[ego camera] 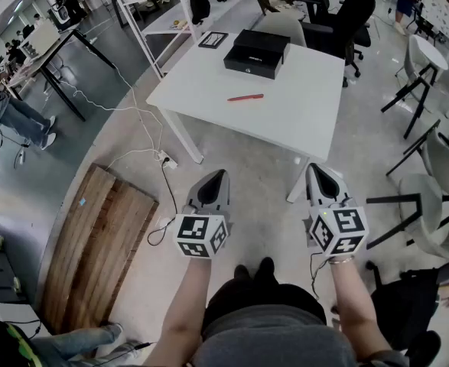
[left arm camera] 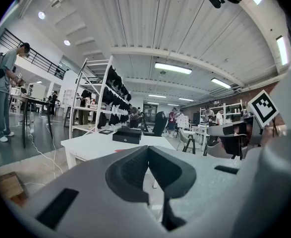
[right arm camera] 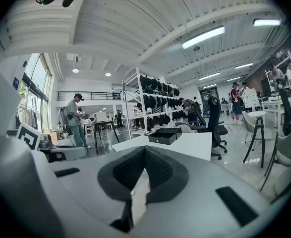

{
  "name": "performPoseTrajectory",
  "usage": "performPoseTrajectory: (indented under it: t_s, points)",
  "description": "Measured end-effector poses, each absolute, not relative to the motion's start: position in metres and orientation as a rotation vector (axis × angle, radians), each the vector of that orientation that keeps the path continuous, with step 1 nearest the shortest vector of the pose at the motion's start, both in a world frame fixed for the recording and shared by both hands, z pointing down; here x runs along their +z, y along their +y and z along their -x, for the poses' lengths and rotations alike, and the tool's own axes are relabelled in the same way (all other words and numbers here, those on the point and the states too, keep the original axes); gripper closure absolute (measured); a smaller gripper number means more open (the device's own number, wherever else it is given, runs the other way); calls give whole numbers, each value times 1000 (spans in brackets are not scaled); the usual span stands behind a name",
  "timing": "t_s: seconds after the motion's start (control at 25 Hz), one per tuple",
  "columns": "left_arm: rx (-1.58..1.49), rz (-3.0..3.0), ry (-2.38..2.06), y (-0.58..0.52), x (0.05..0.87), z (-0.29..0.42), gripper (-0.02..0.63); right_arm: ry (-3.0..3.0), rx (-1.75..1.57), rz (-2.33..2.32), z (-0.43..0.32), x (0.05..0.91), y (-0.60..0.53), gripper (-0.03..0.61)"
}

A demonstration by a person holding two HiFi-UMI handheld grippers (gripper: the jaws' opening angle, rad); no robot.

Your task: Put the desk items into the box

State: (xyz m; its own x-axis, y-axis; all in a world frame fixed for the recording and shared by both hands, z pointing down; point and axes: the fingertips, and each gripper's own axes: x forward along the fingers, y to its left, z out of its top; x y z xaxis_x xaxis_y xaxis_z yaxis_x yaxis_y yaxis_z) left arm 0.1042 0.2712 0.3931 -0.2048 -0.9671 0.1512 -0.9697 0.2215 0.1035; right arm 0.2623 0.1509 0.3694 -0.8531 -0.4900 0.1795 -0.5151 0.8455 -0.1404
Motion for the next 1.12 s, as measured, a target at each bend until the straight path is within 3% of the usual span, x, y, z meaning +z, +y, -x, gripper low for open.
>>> performPoseTrajectory:
  t_s: [0.52, 0.72, 1.12]
  points:
    - [32, -1891, -2308, 270, 384, -111, 606, -2938, 256, -778, -272, 360, 155, 575]
    - [85, -1898, -2313, 268, 383, -114, 545, -2939, 249, -776, -277, 357, 154, 575]
    - [113, -1937, -2283, 242, 390, -92, 505, -2925, 258, -760, -251, 363, 135, 575]
